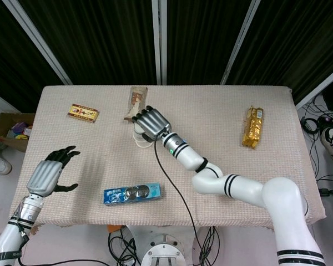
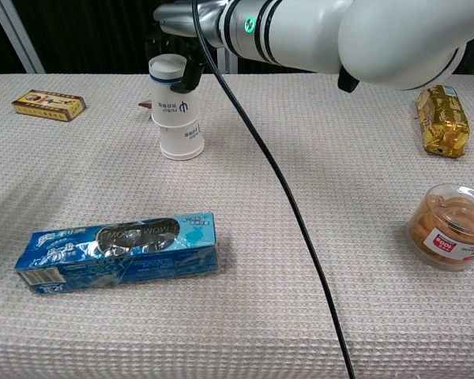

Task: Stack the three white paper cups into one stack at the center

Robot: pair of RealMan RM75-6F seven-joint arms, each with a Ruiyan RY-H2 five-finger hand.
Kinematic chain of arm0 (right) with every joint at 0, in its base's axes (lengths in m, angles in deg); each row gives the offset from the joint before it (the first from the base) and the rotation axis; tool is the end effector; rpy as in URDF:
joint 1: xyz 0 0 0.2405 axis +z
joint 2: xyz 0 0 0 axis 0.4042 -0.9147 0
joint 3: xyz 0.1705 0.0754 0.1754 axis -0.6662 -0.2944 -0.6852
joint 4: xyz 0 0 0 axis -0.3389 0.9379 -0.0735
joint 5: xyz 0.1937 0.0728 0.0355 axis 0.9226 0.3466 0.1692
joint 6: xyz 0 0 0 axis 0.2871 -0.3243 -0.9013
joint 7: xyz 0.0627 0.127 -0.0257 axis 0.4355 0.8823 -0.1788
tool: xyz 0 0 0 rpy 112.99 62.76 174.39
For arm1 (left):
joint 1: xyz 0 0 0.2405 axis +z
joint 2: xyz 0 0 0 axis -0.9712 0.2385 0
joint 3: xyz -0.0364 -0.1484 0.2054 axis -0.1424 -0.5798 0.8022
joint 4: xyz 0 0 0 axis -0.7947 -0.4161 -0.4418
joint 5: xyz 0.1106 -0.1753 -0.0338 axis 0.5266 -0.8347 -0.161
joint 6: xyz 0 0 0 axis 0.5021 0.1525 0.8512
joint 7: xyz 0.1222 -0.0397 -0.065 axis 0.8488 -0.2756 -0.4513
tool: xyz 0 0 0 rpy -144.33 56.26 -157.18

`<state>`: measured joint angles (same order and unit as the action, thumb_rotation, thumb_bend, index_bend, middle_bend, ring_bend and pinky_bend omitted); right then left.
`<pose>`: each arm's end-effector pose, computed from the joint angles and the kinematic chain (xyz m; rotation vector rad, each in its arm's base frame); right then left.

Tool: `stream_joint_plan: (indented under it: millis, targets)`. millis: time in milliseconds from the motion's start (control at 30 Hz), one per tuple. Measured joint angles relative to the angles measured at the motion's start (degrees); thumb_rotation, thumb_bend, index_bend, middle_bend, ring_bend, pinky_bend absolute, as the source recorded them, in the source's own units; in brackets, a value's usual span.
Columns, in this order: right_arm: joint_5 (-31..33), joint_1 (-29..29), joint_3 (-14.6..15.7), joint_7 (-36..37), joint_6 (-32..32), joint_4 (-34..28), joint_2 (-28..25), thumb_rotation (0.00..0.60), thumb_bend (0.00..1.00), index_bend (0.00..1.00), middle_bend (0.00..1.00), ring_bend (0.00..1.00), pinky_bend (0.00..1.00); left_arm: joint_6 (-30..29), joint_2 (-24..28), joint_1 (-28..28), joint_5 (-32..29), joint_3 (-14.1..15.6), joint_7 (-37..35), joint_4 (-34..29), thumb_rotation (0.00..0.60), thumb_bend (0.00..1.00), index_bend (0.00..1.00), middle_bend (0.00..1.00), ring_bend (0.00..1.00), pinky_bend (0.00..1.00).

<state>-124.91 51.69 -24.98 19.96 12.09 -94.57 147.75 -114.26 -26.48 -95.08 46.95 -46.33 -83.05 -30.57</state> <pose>0.0440 -0.4304 -0.0686 2.1520 -0.6733 0.9909 -0.2497 0.2219 0.1120 -1.6112 -1.1112 -0.9351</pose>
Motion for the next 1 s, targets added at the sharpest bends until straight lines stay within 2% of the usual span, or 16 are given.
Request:
stream_joint_plan:
  millis: [133,233,300,400,533,633,800,900,1000]
  targets:
    - [2.3,1.1,1.1,-1.3,1.4,3.7,2.8,0.6,0.36,0.24,0.23,0.13,0.13,0.2,0.0,0.4,0.1,-0.1,-0.1,0.1,0.6,0.12,0.19,0.1,0.12,0.16]
    - [4.5,1.9,2.5,-3.0,2.8,6.3,5.0,0.6,0.35,0.08,0.13,0.04,0.06,0.1,0.0,0.7,0.2,-0.2,-0.2,0.1,0.6,0.12,0.19,0.1,0.12,0.16]
    - [5.8,2.1,3.7,-4.3,3.8,7.1,5.8,0.6,0.34,0.02,0.06,0.01,0.02,0.0,-0.1,0.9,0.4,-0.3,-0.4,0.2,0.6,0.12,0.19,0.1,0.12,0.16]
    - [7.7,2.0,4.7,-5.9,4.0,6.6,5.5,0.6,0.33,0.0,0.0,0.0,0.0,-0.1,-0.2,1.2,0.7,-0.4,-0.5,0.5,0.6,0.12,0.19,0.1,0.12,0.16]
    - [8.4,0.7,5.2,-6.6,1.8,2.4,2.8,0.6,0.32,0.0,0.0,0.0,0.0,-0.4,-0.2,1.4,1.0,-0.6,-0.4,1.2,0.6,0.12,0.19,0.1,0.12,0.16]
    - [8.2,-1.7,5.8,-6.9,-1.9,-4.1,-1.5,0.6,0.32,0.0,0.0,0.0,0.0,-1.5,-0.4,1.8,1.2,-1.0,0.7,2.8,0.6,0.12,0.19,0.1,0.12,0.16]
    - [5.6,-9.4,8.4,-7.0,-12.1,-20.6,-13.4,0.6,0.32,0.0,0.0,0.0,0.0,-5.5,-0.9,3.1,1.3,-2.2,3.9,6.5,0.6,0.12,0.2,0.11,0.12,0.16]
    - [1.9,-17.0,11.6,-6.1,-20.6,-30.9,-22.8,0.6,0.32,0.0,0.0,0.0,0.0,-8.1,-1.0,4.3,1.1,-2.9,5.7,9.1,0.6,0.12,0.21,0.12,0.12,0.16]
    - [-3.6,-26.1,15.7,-3.3,-29.1,-37.4,-31.3,0.6,0.32,0.0,0.01,0.0,0.0,-10.3,-1.1,5.7,0.6,-3.6,6.1,11.4,0.6,0.12,0.22,0.12,0.12,0.16]
